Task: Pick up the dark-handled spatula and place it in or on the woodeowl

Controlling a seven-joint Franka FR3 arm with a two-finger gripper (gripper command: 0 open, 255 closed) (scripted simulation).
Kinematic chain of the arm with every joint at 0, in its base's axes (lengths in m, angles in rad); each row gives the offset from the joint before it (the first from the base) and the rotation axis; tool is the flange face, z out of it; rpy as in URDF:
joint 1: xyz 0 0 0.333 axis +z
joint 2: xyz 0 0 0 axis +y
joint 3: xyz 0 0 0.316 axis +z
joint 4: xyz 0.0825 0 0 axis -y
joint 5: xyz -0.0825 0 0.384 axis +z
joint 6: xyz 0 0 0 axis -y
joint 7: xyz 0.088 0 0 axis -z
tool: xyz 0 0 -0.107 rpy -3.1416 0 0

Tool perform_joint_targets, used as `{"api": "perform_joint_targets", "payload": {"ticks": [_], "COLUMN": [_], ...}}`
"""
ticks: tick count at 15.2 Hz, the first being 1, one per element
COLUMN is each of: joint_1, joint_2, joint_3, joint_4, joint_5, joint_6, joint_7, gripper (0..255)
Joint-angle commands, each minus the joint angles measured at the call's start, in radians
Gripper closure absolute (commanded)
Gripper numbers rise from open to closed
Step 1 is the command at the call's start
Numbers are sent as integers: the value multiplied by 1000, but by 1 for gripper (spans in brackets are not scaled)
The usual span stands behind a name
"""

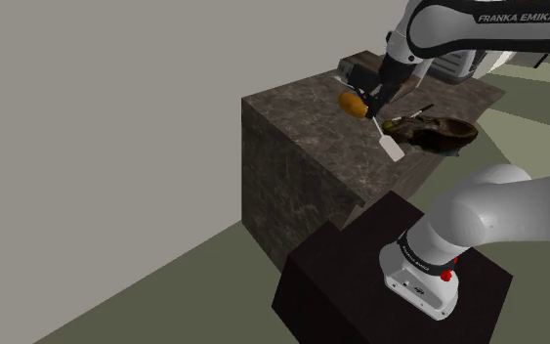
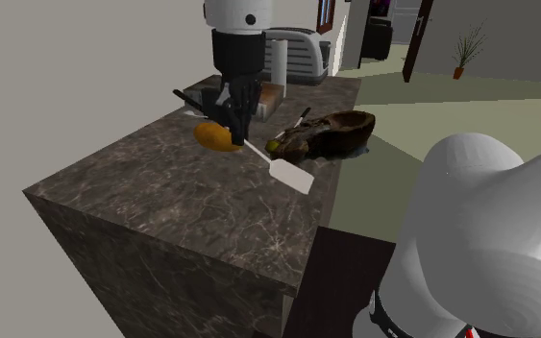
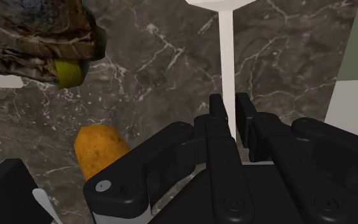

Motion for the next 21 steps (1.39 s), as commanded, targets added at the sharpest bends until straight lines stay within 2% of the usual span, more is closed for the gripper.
{"api": "perform_joint_targets", "payload": {"ticks": [1, 9, 21], "joint_1": [1, 4, -105], "joint_2": [-3, -4, 21], "joint_3": [2, 9, -258], "joint_4": [27, 124, 208], "joint_5": [2, 8, -149], "joint_6": [-31, -129, -164], "joint_7": [0, 0, -296], "gripper": [255, 255, 255]}}
